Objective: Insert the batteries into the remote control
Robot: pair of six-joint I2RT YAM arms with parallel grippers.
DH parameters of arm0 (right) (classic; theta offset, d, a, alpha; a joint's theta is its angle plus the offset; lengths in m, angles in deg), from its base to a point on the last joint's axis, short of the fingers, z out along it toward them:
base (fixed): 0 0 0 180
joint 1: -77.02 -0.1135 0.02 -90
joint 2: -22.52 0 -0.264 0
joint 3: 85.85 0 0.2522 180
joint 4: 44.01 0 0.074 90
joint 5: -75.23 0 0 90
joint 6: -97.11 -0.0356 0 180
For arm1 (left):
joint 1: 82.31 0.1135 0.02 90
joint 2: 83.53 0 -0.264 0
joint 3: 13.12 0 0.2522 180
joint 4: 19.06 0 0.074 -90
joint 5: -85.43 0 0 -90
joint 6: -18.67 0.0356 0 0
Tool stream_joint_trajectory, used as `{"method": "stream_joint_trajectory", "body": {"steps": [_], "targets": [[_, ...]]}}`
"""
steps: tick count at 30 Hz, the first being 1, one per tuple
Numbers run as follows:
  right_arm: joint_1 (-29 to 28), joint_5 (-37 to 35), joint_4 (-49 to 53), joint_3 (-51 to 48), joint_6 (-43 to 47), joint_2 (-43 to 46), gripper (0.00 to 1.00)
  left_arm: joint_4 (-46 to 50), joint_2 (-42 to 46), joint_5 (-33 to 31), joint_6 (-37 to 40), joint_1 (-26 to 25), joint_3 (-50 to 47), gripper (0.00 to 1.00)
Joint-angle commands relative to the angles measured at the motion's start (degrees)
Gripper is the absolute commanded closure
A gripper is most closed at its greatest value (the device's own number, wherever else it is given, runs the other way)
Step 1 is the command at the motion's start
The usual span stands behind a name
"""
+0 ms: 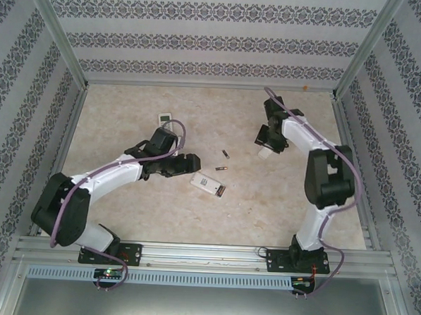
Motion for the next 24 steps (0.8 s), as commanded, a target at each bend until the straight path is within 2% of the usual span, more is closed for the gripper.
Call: {"method": "stream_joint_trajectory", "body": {"steps": [1, 4, 7, 10, 12, 14, 17, 19, 22, 24], "targets": [[-0.74, 1.12, 3.17, 4.25, -0.79, -4.95, 0.5, -1.35, 1.9, -2.15, 3.12, 0.09, -0.38, 0.23], [-0.67, 2.29, 2.06, 5.62, -1.84, -8.55, 0.56, -2.56, 3.48, -2.28, 2.18, 0.15, -1.64, 0.22], [-0.69, 2.97, 1.67, 6.42, -1.59, -10.89, 0.7, -3.57, 5.26, -2.77, 2.13, 0.14, -3.17, 0.22], [-0.68, 2.89, 2.06, 6.8, -0.23, -11.06, 0.88, -5.93, 7.36, -2.86, 3.34, 0.14, -4.63, 0.22], [-0.6, 4.49, 2.3, 6.89, 1.28, -9.37, 0.92, -9.92, 9.22, -1.71, 5.72, 0.1, -5.84, 0.2], [-0.52, 9.05, 3.2, 7.33, 3.64, -5.95, 0.96, -15.53, 11.2, 0.2, 9.46, 0.02, -6.73, 0.16], [-0.6, 23.35, 0.36, 4.25, 6.95, 3.59, 0.99, -18.92, 12.91, 0.84, 20.26, -0.22, -4.76, 0.14], [-0.62, 34.02, -3.59, 0.62, 6.49, 11.2, 1.0, -19.12, 12.14, 3.04, 30.71, -0.5, -1.19, 0.14], [-1.19, 49.15, -8.17, -2.16, 5.2, 19.24, 1.0, -17.69, 8.72, 9.7, 46.25, -1.16, 5.76, 0.15], [-2.24, 53.94, -6.65, -1.57, 6.35, 21.97, 1.0, -18.34, 6.39, 16.28, 57.87, -1.89, 9.06, 0.21]]}}
